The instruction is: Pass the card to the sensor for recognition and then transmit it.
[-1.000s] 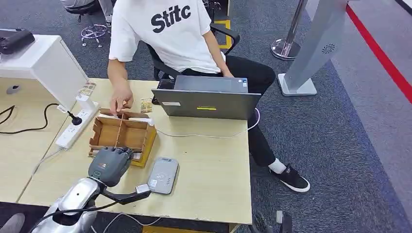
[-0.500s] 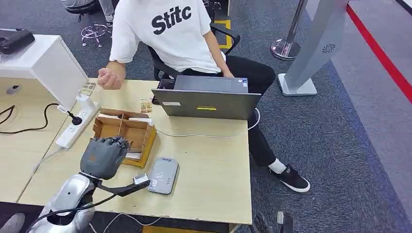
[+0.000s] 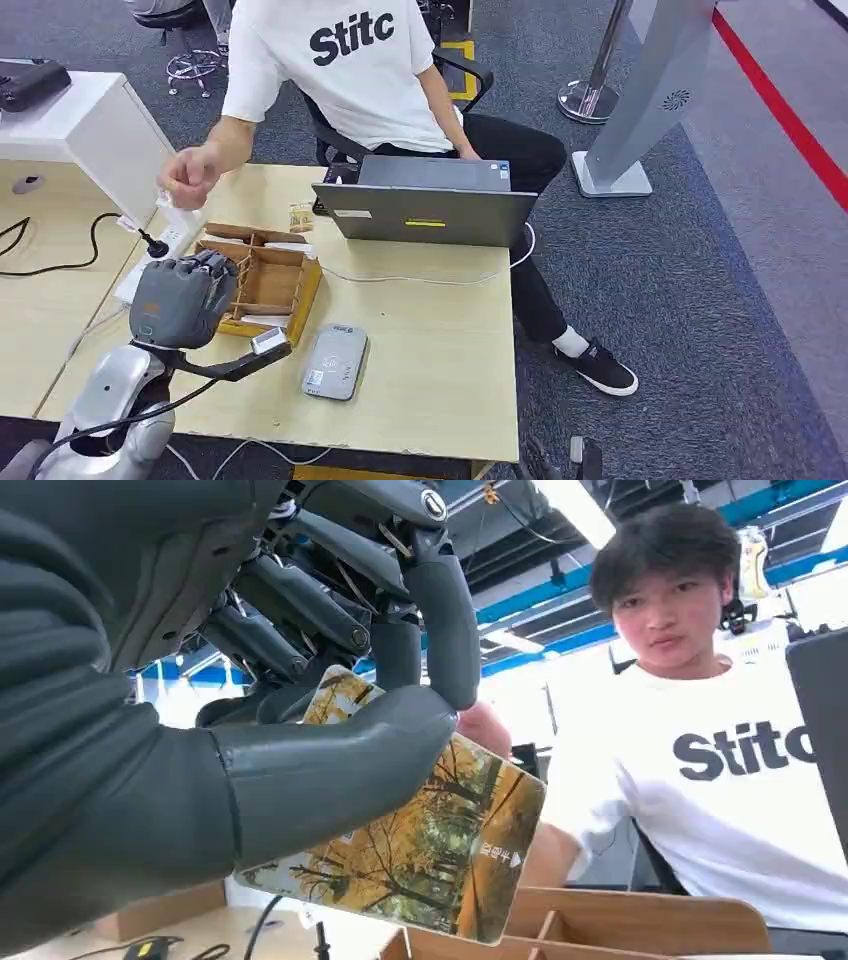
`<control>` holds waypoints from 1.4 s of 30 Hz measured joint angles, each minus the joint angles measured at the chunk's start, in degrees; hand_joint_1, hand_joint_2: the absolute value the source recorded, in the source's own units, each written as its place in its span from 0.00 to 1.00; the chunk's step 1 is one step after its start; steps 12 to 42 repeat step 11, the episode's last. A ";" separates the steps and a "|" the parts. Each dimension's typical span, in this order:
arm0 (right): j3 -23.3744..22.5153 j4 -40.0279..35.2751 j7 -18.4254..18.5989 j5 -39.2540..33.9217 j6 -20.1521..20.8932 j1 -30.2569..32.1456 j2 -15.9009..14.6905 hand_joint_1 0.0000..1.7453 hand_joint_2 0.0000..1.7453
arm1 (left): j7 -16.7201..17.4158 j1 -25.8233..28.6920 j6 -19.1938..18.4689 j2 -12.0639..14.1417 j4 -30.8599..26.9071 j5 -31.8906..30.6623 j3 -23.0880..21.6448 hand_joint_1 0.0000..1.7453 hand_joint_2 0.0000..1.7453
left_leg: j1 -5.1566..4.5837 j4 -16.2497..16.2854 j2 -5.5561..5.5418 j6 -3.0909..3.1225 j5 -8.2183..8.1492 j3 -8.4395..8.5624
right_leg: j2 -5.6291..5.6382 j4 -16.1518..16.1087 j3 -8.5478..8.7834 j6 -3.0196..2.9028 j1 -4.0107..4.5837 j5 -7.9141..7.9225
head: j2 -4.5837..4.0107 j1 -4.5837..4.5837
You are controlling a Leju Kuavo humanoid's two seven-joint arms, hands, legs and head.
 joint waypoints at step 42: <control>0.00 0.00 0.00 0.00 -0.02 0.00 0.00 0.00 1.00 | -0.09 0.03 0.11 -0.05 -0.28 0.00 0.24 1.00 1.00 | 0.00 0.00 0.00 0.00 0.00 0.00 | 0.00 0.00 0.00 0.00 0.00 0.00 | 0.00 -0.02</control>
